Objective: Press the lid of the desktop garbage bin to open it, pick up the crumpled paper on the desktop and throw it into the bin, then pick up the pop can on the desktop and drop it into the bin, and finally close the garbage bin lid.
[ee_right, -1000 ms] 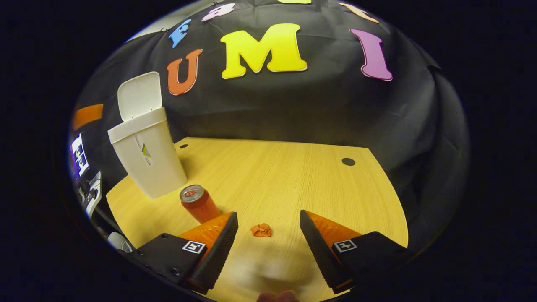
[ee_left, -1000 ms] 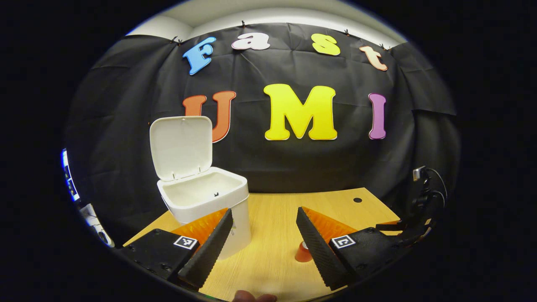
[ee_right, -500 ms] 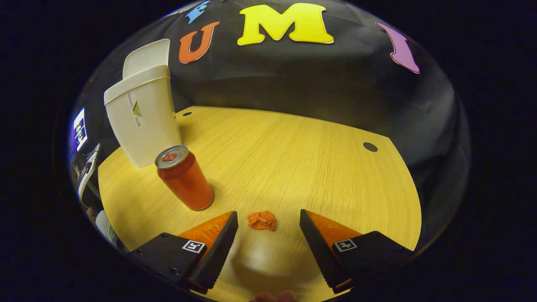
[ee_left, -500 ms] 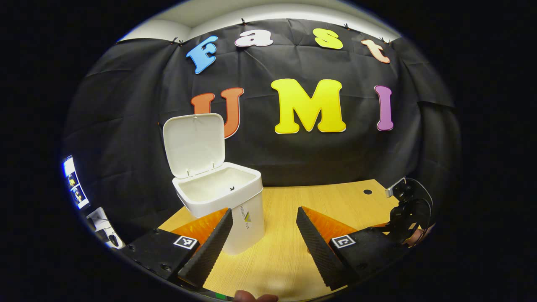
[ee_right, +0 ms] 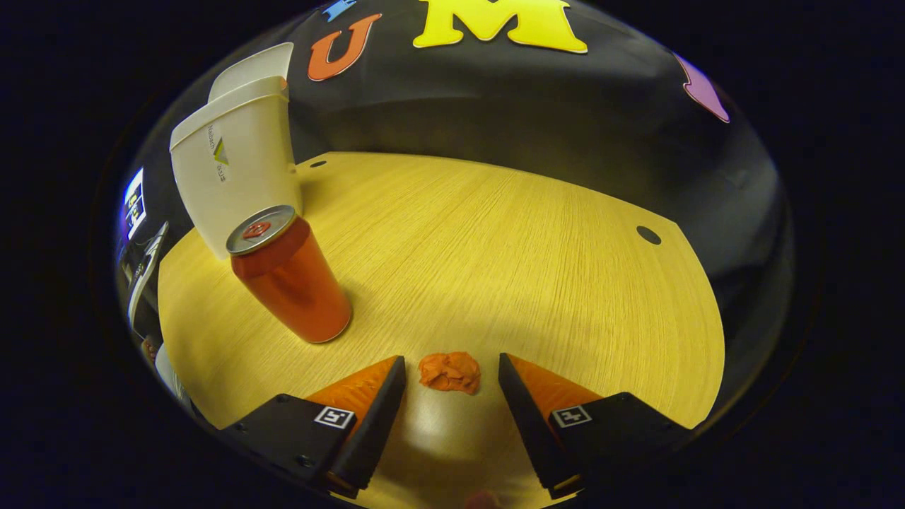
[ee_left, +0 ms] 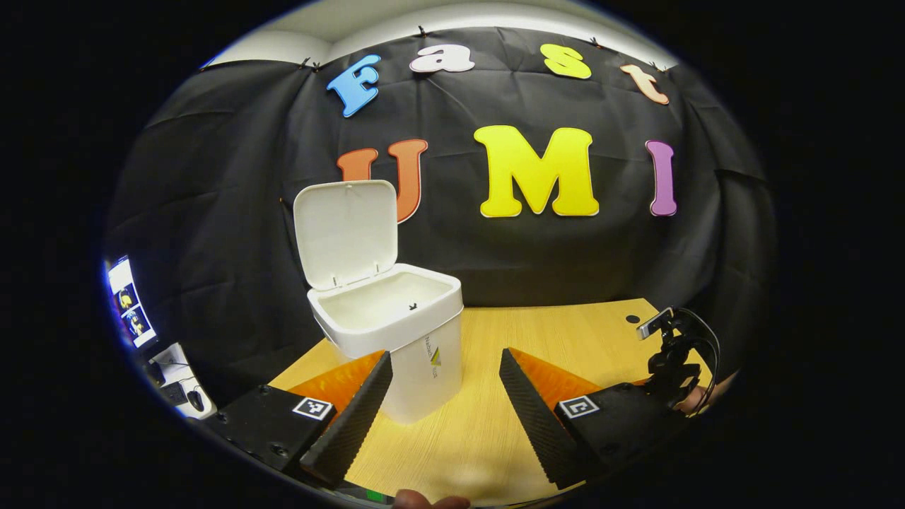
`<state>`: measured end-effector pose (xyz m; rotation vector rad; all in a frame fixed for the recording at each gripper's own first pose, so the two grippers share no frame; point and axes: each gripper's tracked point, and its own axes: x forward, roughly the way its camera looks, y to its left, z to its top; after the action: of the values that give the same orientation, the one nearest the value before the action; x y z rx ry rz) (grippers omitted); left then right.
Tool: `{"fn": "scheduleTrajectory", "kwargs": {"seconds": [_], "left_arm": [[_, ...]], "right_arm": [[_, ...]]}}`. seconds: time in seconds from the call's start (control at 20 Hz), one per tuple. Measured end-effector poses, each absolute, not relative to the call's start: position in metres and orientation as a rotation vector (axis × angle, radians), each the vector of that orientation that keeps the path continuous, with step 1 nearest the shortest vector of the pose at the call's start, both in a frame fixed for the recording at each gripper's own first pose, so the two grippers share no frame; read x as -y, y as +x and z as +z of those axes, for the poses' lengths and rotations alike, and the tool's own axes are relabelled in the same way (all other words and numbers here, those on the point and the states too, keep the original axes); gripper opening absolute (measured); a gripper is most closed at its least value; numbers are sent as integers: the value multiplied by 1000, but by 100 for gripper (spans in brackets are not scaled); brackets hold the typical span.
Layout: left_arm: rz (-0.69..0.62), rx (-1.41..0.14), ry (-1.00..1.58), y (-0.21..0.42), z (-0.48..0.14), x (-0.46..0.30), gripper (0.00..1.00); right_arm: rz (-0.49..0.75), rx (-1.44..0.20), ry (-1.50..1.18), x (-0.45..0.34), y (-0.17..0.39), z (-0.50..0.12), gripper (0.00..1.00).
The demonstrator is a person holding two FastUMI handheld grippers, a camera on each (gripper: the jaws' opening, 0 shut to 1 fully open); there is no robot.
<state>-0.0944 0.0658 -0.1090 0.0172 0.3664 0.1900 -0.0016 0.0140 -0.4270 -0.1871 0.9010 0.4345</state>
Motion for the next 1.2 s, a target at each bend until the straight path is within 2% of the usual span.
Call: {"fn": "scheduleTrajectory", "kwargs": {"seconds": [0.05,0.2,0.25,0.35,0.4,0.55,0.65,0.8,1.2], "left_arm": [[194,-369,16,-94,-109,-67,100],[203,-366,15,-94,-106,-78,100],[206,-367,14,-94,-106,-80,100],[209,-370,11,-93,-106,-82,100],[210,-370,7,-93,-106,-82,100],[213,-370,9,-94,-104,-84,100],[213,-365,11,-95,-102,-86,100],[211,-359,8,-97,-100,-87,100],[183,-343,-18,-91,-100,-86,100]], "right_arm": [[428,-913,-185,-13,-1,-429,84],[424,-935,-165,-14,-2,-431,61],[427,-939,-161,-14,-3,-428,60],[423,-951,-159,-16,-2,-430,46],[424,-956,-159,-15,-3,-429,46],[434,-960,-195,-14,-3,-431,25],[450,-962,-183,-16,-4,-428,24],[475,-965,-173,-20,-10,-420,12],[501,-862,-81,-36,-12,-323,14]]}}
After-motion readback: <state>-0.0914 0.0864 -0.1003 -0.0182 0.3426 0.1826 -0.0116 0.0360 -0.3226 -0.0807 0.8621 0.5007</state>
